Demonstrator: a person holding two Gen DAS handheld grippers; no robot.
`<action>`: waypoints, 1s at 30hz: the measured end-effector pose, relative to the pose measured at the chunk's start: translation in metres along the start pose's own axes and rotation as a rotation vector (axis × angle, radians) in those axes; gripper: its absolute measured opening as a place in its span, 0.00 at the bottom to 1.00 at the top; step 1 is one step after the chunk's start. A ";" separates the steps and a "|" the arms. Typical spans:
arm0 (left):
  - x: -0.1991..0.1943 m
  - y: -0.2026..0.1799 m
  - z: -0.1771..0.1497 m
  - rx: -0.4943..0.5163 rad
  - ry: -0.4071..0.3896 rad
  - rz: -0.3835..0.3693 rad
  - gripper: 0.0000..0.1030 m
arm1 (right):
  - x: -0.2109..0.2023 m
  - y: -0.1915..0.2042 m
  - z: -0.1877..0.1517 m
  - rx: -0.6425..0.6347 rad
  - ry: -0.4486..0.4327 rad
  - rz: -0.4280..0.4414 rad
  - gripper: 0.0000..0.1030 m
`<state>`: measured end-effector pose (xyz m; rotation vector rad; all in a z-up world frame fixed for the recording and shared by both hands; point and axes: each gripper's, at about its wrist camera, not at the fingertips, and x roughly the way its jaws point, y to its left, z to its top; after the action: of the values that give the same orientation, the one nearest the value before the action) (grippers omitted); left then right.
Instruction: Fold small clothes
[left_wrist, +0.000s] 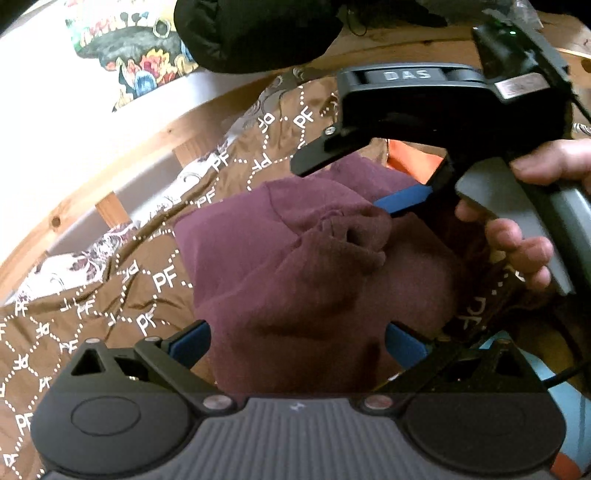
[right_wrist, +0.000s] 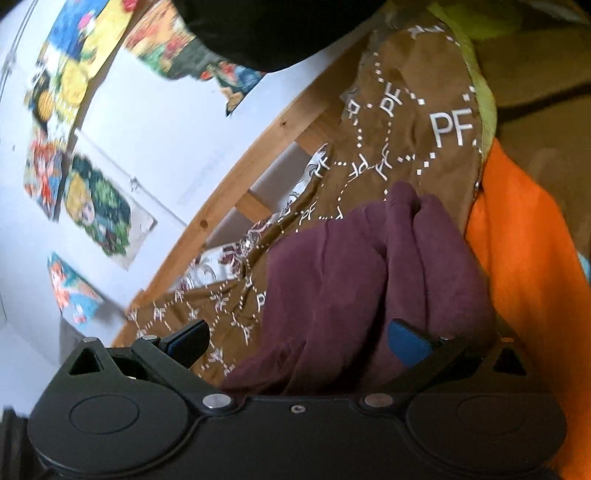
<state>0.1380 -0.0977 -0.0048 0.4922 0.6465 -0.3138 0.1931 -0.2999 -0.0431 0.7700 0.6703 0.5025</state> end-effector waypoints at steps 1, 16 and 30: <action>0.000 0.000 0.001 0.003 -0.007 0.006 0.99 | 0.002 0.001 0.001 0.004 -0.005 0.004 1.00; -0.009 -0.002 0.004 -0.033 -0.098 -0.053 0.25 | 0.015 0.008 -0.009 -0.177 -0.069 -0.225 0.14; -0.017 -0.016 0.012 -0.044 -0.178 -0.182 0.23 | -0.035 0.035 0.004 -0.302 -0.221 -0.271 0.10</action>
<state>0.1244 -0.1151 0.0091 0.3590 0.5244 -0.5089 0.1660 -0.3019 -0.0014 0.4333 0.4692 0.2566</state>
